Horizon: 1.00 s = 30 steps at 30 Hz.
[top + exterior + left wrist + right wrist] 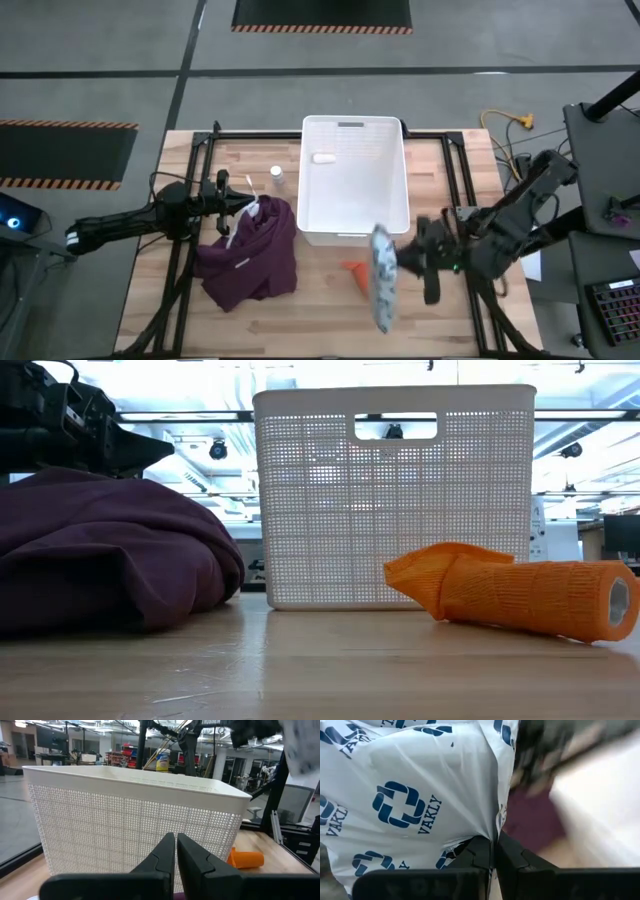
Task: Pick & place medical supplies in basket/bin
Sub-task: Put the white mailer bag into the white bin
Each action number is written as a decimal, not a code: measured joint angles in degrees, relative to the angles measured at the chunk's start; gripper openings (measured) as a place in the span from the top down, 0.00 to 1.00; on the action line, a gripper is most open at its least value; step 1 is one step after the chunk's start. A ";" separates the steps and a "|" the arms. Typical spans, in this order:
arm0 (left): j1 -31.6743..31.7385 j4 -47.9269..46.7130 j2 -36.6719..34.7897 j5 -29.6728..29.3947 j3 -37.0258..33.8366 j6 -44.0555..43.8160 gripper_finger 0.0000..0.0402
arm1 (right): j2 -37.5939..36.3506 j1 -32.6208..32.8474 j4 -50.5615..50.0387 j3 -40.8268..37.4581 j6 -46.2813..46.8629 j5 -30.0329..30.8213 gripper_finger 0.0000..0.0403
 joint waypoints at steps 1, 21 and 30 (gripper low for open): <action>0.00 0.00 0.00 -0.01 0.01 0.00 1.00 | 0.01 -0.91 -0.02 1.83 -4.80 2.08 0.98; 0.00 0.01 0.00 0.00 0.00 0.00 1.00 | 4.78 -43.35 -19.80 10.93 -31.32 6.69 0.98; 0.00 0.00 0.00 -0.01 0.00 0.00 1.00 | 13.07 -51.82 -20.94 10.92 -45.24 4.10 0.98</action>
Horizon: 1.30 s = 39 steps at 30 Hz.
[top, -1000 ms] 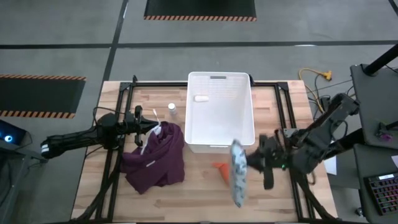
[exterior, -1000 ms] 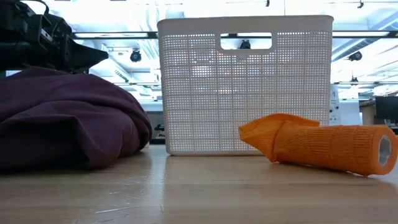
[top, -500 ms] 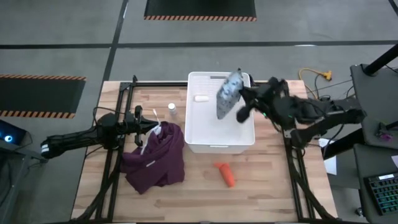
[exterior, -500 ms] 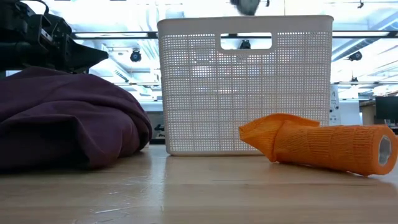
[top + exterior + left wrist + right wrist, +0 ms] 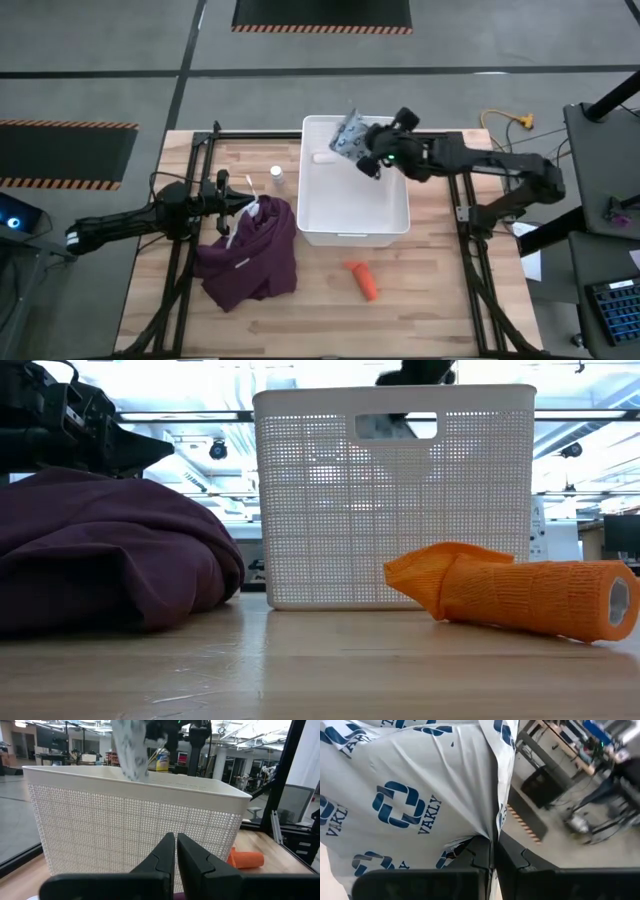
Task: Pick & place medical supplies in basket/bin
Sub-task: Put the white mailer bag into the white bin
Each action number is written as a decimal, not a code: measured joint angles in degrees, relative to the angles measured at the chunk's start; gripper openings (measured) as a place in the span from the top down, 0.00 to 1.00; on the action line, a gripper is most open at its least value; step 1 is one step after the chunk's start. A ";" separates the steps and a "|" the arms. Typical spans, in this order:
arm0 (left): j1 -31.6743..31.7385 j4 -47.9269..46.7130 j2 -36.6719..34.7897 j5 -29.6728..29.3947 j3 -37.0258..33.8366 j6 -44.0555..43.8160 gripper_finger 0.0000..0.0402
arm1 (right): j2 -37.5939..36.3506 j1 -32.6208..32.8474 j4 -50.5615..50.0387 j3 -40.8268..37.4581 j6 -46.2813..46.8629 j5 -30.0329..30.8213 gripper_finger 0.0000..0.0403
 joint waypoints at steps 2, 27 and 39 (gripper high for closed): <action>0.00 0.01 0.00 0.00 0.01 -0.01 1.00 | 1.94 -0.75 -0.07 0.00 -5.87 -0.02 0.98; 0.00 -0.01 0.00 0.00 0.00 0.00 1.00 | 17.63 -6.28 -1.41 0.00 -28.82 -5.42 0.98; 0.00 -0.01 0.02 0.01 0.00 0.00 1.00 | 17.44 -7.52 -2.31 0.02 -27.12 -5.28 0.76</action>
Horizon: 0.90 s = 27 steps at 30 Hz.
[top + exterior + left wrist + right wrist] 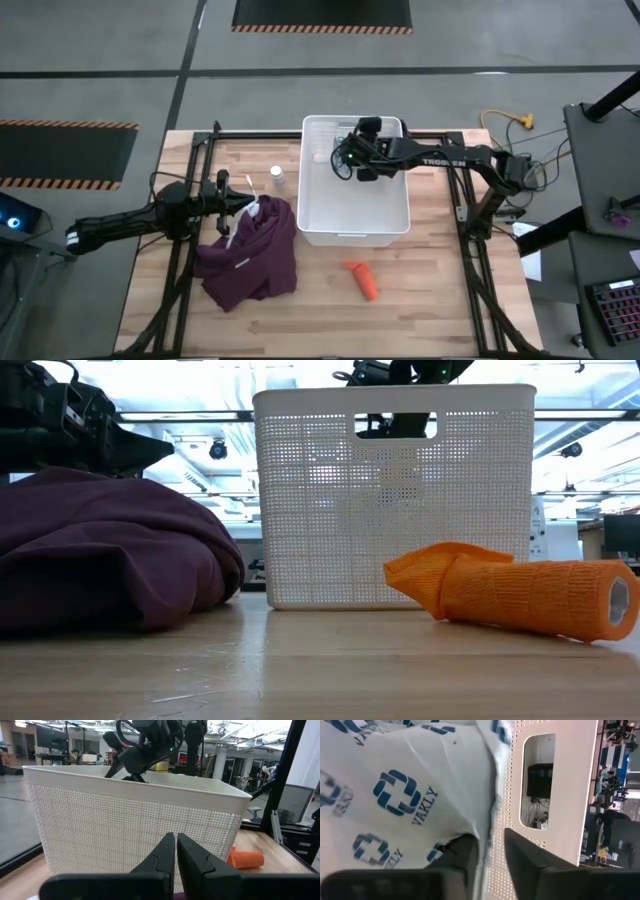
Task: Pick & place medical supplies in basket/bin
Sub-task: Put the white mailer bag into the white bin, then put the orange bandage into the white bin
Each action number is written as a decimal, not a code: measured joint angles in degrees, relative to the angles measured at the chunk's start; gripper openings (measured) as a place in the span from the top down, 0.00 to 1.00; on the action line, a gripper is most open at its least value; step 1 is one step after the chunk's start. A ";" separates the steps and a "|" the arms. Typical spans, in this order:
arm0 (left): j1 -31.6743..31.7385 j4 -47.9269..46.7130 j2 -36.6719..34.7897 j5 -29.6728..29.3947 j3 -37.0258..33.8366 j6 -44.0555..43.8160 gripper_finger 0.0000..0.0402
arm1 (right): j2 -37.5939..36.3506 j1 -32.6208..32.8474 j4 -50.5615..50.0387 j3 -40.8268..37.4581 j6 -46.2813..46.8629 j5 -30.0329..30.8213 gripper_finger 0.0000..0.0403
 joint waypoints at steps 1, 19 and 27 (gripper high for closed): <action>0.00 0.00 0.00 -0.01 0.00 0.00 1.00 | 0.00 0.00 -0.03 0.00 -0.02 -0.02 0.72; 0.00 0.00 0.00 -0.01 0.00 0.01 1.00 | -0.78 -0.18 -11.76 6.54 5.38 -8.96 0.38; 0.00 -0.01 0.00 -0.01 0.00 0.01 1.00 | -1.75 0.27 -13.69 17.97 28.85 -12.00 0.39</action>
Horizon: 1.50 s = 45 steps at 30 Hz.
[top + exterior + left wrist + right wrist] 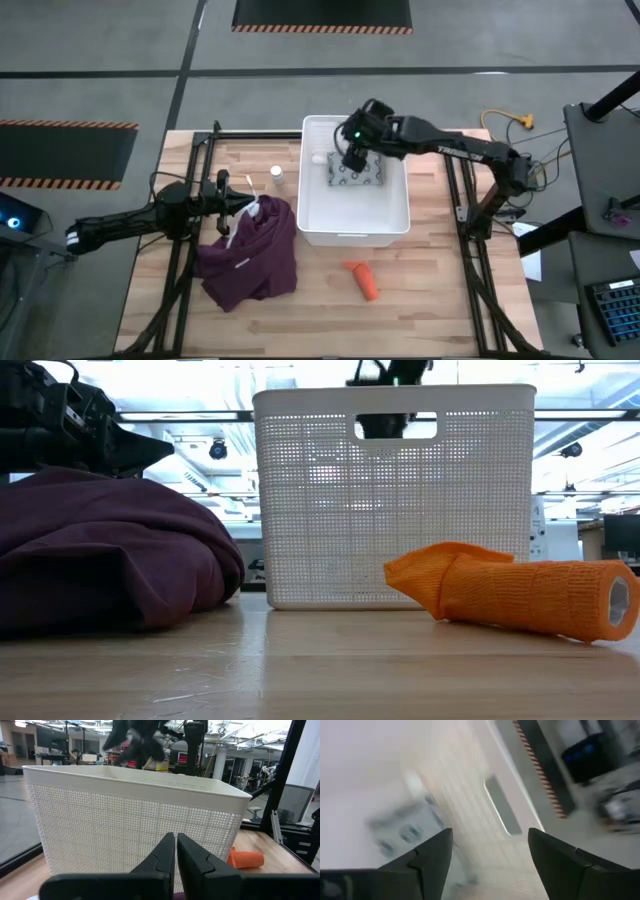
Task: Pick & place medical supplies in basket/bin
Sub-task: Put the orange bandage into the white bin
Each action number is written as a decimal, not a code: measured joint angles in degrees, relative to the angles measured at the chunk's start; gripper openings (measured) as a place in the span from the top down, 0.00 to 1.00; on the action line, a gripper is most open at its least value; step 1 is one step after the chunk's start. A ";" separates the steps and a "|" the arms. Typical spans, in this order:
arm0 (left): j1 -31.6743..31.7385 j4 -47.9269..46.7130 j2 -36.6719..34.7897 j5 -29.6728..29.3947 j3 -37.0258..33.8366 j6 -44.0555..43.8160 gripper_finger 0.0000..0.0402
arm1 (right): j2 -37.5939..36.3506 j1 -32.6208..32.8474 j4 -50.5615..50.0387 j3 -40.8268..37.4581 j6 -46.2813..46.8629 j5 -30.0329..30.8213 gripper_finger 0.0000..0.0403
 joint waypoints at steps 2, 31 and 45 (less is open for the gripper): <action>0.00 0.01 0.00 0.01 0.00 0.00 1.00 | -1.12 0.64 -2.16 3.79 5.39 -5.67 0.40; 0.00 -0.02 0.02 0.02 0.02 0.00 1.00 | -3.32 57.67 -4.59 -3.91 70.96 -6.42 0.44; 0.00 -0.06 0.03 0.02 0.00 0.00 1.00 | 7.16 58.07 -7.04 -13.05 94.08 -5.59 0.18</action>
